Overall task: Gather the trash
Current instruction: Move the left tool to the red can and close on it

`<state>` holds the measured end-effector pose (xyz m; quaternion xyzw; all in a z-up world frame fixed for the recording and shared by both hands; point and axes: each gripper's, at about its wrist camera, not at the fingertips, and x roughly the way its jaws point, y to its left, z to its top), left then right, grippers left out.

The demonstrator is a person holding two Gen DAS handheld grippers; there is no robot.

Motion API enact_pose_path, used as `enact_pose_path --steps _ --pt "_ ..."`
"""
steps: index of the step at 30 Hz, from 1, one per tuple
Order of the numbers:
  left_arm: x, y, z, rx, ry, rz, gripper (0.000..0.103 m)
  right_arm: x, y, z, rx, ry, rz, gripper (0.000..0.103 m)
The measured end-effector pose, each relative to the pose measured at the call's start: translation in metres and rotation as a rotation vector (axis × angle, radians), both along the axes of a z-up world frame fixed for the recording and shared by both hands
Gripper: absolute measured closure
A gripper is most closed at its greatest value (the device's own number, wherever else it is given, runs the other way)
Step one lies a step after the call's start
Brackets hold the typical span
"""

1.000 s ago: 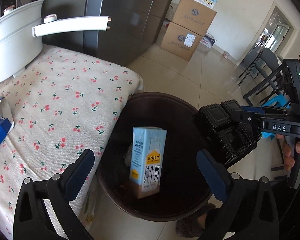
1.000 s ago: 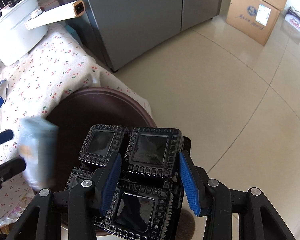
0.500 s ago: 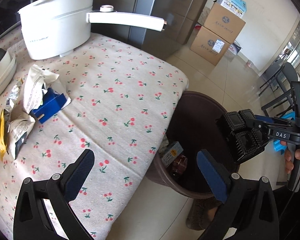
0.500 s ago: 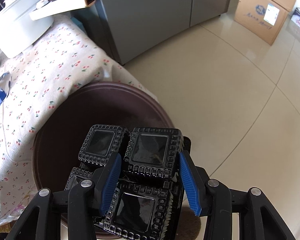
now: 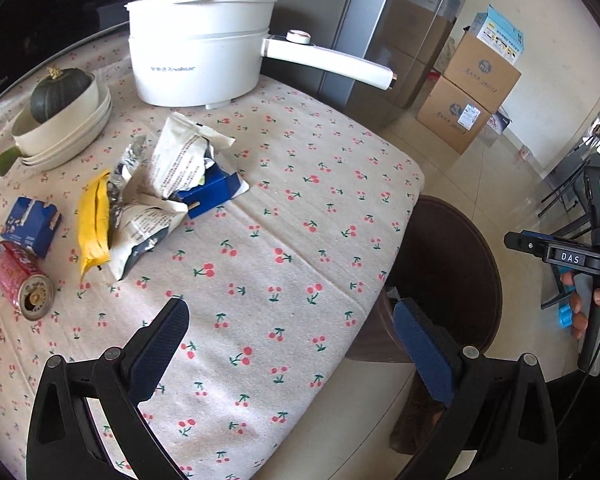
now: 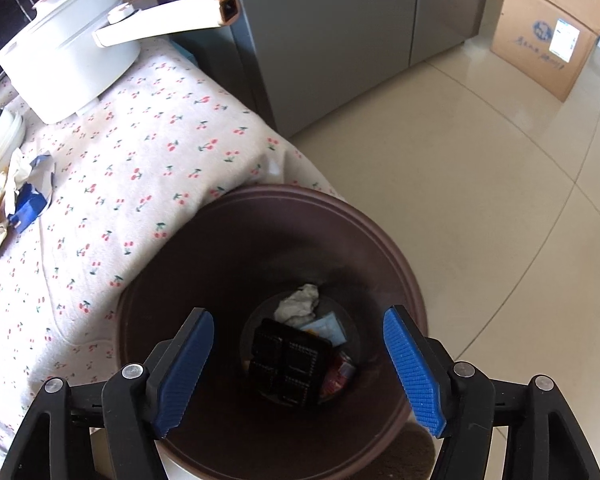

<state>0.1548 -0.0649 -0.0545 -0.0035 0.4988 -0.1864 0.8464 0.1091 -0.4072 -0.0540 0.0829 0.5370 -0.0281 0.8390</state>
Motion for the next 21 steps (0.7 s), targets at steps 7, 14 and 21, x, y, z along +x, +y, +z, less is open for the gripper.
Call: enact_pose_path --steps 7,14,21 --pt "-0.003 0.052 0.011 -0.014 -0.005 0.110 0.000 0.010 0.029 0.008 -0.003 -0.023 0.038 0.027" --pt "-0.004 0.120 0.019 -0.032 -0.011 0.255 0.000 0.027 0.073 0.011 -0.046 -0.039 0.122 0.026" --pt "0.004 0.174 0.011 -0.021 0.020 0.350 0.000 0.048 0.119 0.010 -0.066 -0.040 0.199 0.026"
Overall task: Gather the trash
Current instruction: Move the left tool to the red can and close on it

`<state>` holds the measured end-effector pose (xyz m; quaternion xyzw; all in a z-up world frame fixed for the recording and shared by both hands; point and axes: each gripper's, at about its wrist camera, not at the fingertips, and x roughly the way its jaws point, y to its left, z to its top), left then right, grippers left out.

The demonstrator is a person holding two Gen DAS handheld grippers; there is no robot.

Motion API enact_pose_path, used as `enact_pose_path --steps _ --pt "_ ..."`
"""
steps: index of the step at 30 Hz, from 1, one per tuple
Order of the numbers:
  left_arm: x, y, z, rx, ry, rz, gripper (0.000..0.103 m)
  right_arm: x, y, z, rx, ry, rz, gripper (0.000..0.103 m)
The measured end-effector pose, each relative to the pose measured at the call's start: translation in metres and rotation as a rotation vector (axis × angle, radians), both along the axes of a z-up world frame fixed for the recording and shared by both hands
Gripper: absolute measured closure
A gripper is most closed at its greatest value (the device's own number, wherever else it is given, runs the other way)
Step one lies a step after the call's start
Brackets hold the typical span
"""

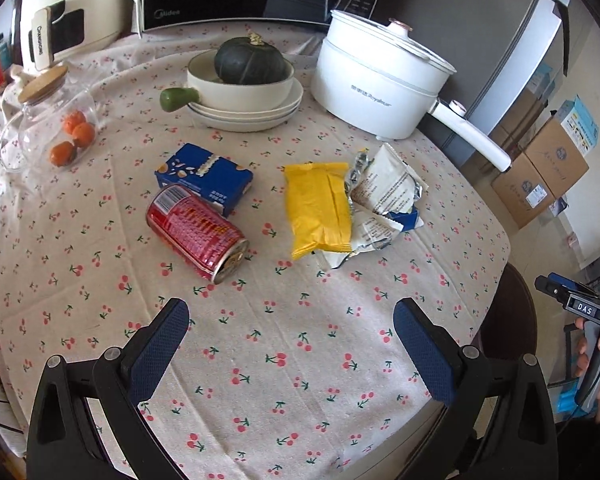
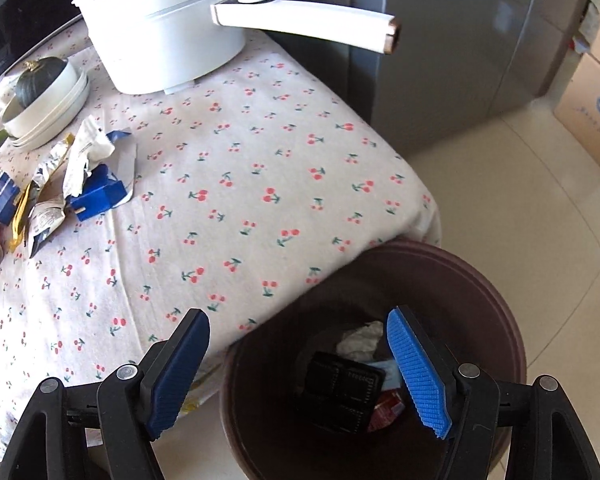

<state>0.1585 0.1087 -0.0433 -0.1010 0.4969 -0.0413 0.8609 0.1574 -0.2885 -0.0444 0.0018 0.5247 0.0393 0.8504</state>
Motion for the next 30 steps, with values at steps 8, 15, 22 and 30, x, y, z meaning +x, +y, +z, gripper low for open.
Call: enact_pose_path --steps 8,15,22,30 --pt "0.024 0.043 -0.022 0.057 0.065 0.134 0.000 0.018 0.044 -0.006 -0.011 0.010 0.066 0.025" --pt "0.055 0.054 -0.045 -0.031 0.086 0.245 0.012 0.030 0.065 -0.013 -0.042 0.021 0.091 0.025" --pt "0.075 0.050 -0.068 0.017 0.100 0.303 0.031 0.037 0.075 -0.017 -0.031 0.033 0.088 0.025" --pt "0.076 0.051 -0.068 0.038 0.099 0.278 0.036 0.036 0.087 -0.017 -0.028 0.031 0.104 0.025"
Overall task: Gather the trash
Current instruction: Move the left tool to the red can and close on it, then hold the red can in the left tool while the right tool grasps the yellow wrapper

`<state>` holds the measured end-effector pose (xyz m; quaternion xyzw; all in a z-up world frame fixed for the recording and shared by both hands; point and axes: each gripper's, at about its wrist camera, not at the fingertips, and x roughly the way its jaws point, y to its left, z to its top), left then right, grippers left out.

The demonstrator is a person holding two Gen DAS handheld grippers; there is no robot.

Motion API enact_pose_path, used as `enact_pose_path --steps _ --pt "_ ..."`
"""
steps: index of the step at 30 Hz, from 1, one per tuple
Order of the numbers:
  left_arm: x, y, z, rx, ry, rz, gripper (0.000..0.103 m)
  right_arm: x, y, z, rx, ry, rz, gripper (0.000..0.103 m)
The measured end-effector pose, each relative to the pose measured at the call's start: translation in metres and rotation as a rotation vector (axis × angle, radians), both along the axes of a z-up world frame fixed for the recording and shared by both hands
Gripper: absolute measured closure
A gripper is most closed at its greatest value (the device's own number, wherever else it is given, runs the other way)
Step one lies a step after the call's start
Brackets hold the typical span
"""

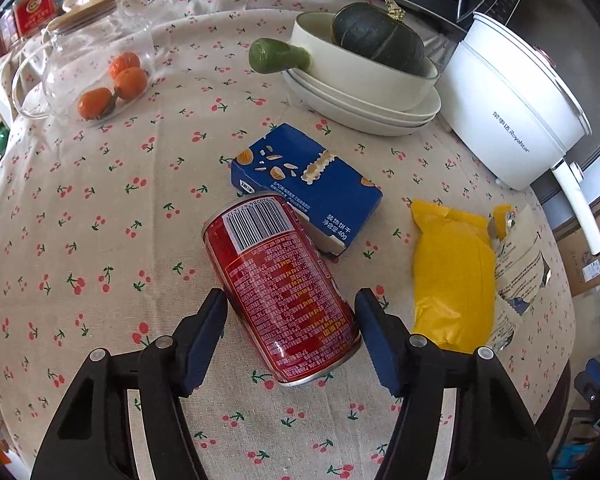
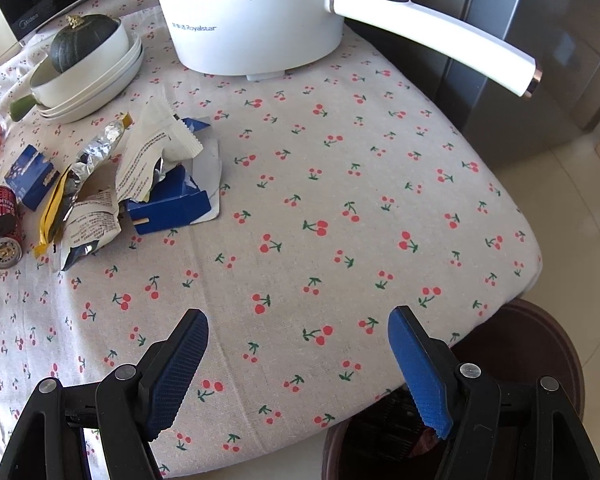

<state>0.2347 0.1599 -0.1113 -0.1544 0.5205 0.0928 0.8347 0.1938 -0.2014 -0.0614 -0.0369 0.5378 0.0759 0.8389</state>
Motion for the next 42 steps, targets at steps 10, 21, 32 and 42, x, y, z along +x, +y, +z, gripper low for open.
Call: enact_pose_path --steps 10,21,32,42 --pt "-0.018 0.003 0.000 0.050 0.073 -0.086 0.037 0.003 0.012 -0.004 0.007 0.008 -0.002 0.025" --pt "-0.028 0.015 -0.008 -0.003 0.065 -0.047 0.047 0.002 0.042 -0.009 0.048 0.019 0.003 0.025" --pt "-0.063 0.031 0.036 -0.027 -0.070 -0.089 0.048 0.012 0.095 -0.005 0.124 -0.015 0.027 0.025" --pt "-0.089 0.070 0.052 -0.004 -0.117 -0.072 0.048 0.034 0.171 -0.023 0.098 -0.032 0.120 0.025"
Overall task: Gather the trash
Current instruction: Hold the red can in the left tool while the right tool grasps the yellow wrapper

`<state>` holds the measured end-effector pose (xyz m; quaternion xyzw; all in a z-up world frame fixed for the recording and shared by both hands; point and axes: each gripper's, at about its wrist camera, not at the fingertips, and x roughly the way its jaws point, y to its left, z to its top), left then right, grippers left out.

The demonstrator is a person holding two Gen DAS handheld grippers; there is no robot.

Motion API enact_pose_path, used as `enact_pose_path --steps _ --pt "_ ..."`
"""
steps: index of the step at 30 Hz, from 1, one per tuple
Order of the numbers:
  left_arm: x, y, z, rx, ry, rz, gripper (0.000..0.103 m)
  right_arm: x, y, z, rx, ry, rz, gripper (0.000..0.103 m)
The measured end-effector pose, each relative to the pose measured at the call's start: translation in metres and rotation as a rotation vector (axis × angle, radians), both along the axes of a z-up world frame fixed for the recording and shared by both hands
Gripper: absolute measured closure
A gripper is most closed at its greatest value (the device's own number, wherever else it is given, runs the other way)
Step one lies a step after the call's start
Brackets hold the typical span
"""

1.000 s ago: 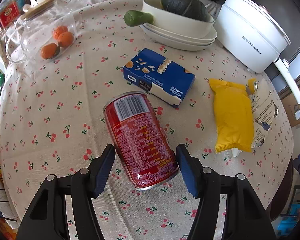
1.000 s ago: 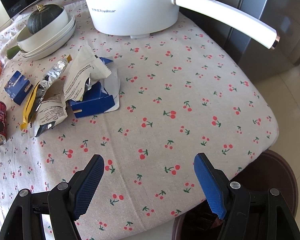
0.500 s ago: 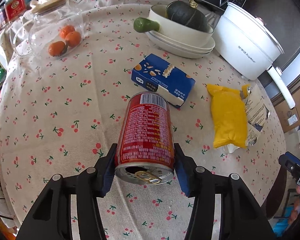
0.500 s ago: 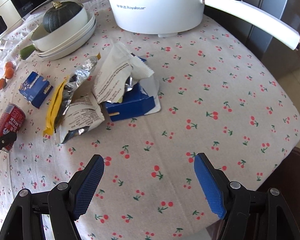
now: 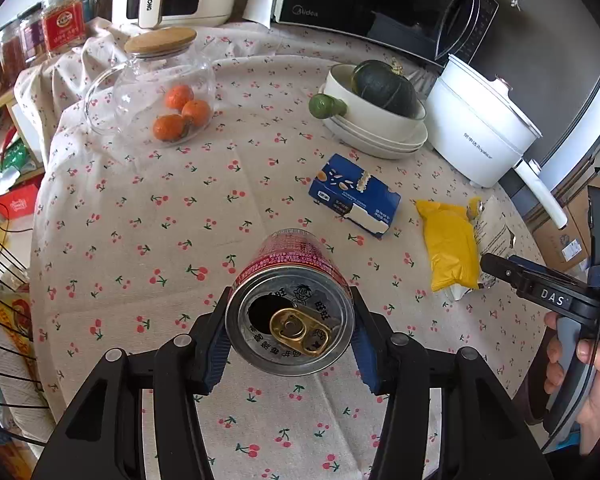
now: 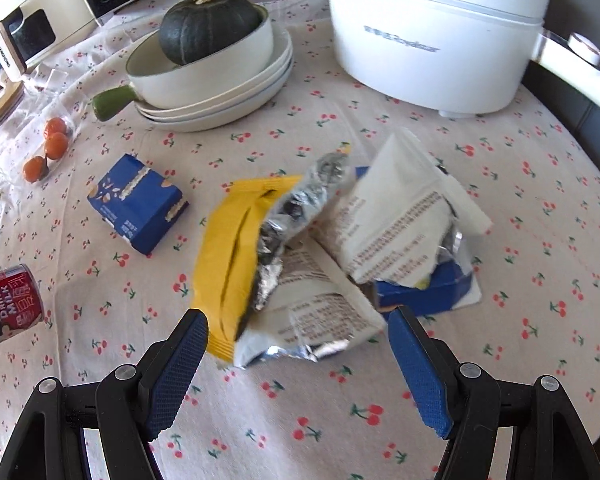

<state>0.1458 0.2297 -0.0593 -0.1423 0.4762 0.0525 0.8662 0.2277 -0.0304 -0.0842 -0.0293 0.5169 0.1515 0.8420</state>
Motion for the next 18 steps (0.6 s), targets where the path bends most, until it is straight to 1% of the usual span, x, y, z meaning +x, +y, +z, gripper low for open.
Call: enact_pose_path --steps 3,7,12,13,14,15,16,18 --pt "-0.004 0.010 0.002 -0.016 -0.008 0.012 0.048 0.005 0.022 -0.006 -0.007 -0.008 0.030 0.025" --pt "-0.006 0.017 0.001 -0.033 -0.007 0.025 0.048 0.015 0.042 -0.017 -0.074 -0.028 0.040 0.025" --pt "-0.005 0.019 0.001 -0.041 -0.006 0.026 0.048 0.023 0.056 -0.032 -0.139 -0.041 0.035 0.026" --pt "-0.005 0.018 0.001 -0.041 -0.006 0.025 0.048 0.024 0.058 -0.035 -0.153 -0.042 0.035 0.029" --pt "-0.005 0.017 0.001 -0.040 -0.006 0.022 0.048 0.024 0.059 -0.038 -0.163 -0.045 0.035 0.036" --pt "-0.004 0.015 0.001 -0.040 -0.007 0.020 0.048 0.024 0.060 -0.040 -0.163 -0.045 0.037 0.040" --pt "-0.005 0.014 0.002 -0.040 -0.008 0.017 0.048 0.025 0.059 -0.040 -0.149 -0.043 0.040 0.049" --pt "-0.004 0.011 0.003 -0.042 -0.012 0.009 0.048 0.024 0.054 -0.037 -0.101 -0.040 0.039 0.056"
